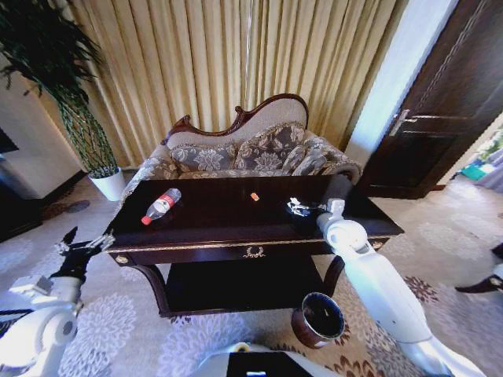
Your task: Move to the front of the table and place the trash on the table into the trash bin.
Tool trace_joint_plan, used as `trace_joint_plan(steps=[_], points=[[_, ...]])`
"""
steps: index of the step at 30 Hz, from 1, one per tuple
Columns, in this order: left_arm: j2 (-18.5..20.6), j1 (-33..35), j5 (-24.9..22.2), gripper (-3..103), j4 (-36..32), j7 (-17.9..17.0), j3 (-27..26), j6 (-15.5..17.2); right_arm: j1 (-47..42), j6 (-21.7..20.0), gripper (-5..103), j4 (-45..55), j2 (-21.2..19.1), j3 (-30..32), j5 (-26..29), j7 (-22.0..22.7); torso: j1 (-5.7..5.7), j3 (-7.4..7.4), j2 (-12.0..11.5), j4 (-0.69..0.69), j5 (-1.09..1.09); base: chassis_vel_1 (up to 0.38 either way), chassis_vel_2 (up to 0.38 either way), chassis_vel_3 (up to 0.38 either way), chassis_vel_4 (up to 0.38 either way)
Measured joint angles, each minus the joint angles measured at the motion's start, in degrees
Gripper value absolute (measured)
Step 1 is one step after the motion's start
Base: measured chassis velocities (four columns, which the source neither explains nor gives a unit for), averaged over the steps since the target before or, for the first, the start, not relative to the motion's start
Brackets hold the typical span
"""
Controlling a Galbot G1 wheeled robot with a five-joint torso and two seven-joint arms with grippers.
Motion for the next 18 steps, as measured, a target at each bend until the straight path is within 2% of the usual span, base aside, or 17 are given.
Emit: trace_joint_plan(steps=[1, 2, 5, 6, 8, 9, 11, 13, 17, 18], points=[[0.1, -0.02, -0.02, 100, 0.02, 0.0, 0.0, -0.02, -0.19, 0.11, 97, 0.09, 0.0, 0.09, 0.05, -0.69, 0.0, 0.0, 0.0, 0.0, 0.0, 0.0, 0.0, 0.0, 0.0], [0.1, -0.02, -0.02, 100, 0.02, 0.0, 0.0, -0.02, -0.19, 0.11, 97, 0.09, 0.0, 0.09, 0.05, -0.69, 0.0, 0.0, 0.0, 0.0, 0.0, 0.0, 0.0, 0.0, 0.0], [0.29, -0.03, -0.09, 100, 0.04, 0.0, -0.14, -0.1, -0.99, 0.3, 82, 0.81, -0.12, 0.39, 0.0, -2.86, 0.0, 0.0, 0.0, 0.0, 0.0, 0.0, 0.0, 0.0, 0.0], [0.29, -0.03, -0.09, 100, 0.04, 0.0, -0.14, -0.1, -0.99, 0.3, 82, 0.81, -0.12, 0.39, 0.0, -2.86, 0.0, 0.0, 0.0, 0.0, 0.0, 0.0, 0.0, 0.0, 0.0], [0.36, -0.06, -0.15, 100, 0.04, 0.01, -0.23, -0.2, -1.18, 1.16, 71, 0.89, -0.14, 0.49, -0.03, -3.16, 0.0, 0.0, 0.0, 0.0, 0.0, 0.0, 0.0, 0.0, 0.0], [0.36, -0.06, -0.15, 100, 0.04, 0.01, -0.23, -0.2, -1.18, 1.16, 71, 0.89, -0.14, 0.49, -0.03, -3.16, 0.0, 0.0, 0.0, 0.0, 0.0, 0.0, 0.0, 0.0, 0.0], [0.38, -0.1, -0.22, 100, 0.03, 0.01, -0.23, -0.28, -1.27, 1.72, 60, 0.78, -0.17, 0.65, -0.05, -3.26, 0.0, 0.0, 0.0, 0.01, 0.0, 0.0, 0.0, 0.0, 0.0], [0.39, -0.11, -0.24, 100, 0.01, 0.01, -0.23, -0.3, -1.37, 1.86, 60, 0.76, -0.23, 0.76, -0.05, -3.32, 0.0, 0.0, 0.0, 0.01, 0.0, 0.0, 0.0, 0.0, 0.0], [0.45, -0.24, -0.29, 100, -0.15, 0.01, -0.15, -0.34, -1.97, 2.09, 38, 0.75, -0.28, 1.46, -0.08, -3.62, 0.0, 0.0, 0.0, 0.0, 0.0, 0.0, 0.0, 0.0, 0.0], [0.45, -0.24, -0.29, 100, -0.15, 0.01, -0.15, -0.34, -1.97, 2.09, 38, 0.75, -0.28, 1.46, -0.08, -3.62, 0.0, 0.0, 0.0, 0.0, 0.0, 0.0, 0.0, 0.0, 0.0]])
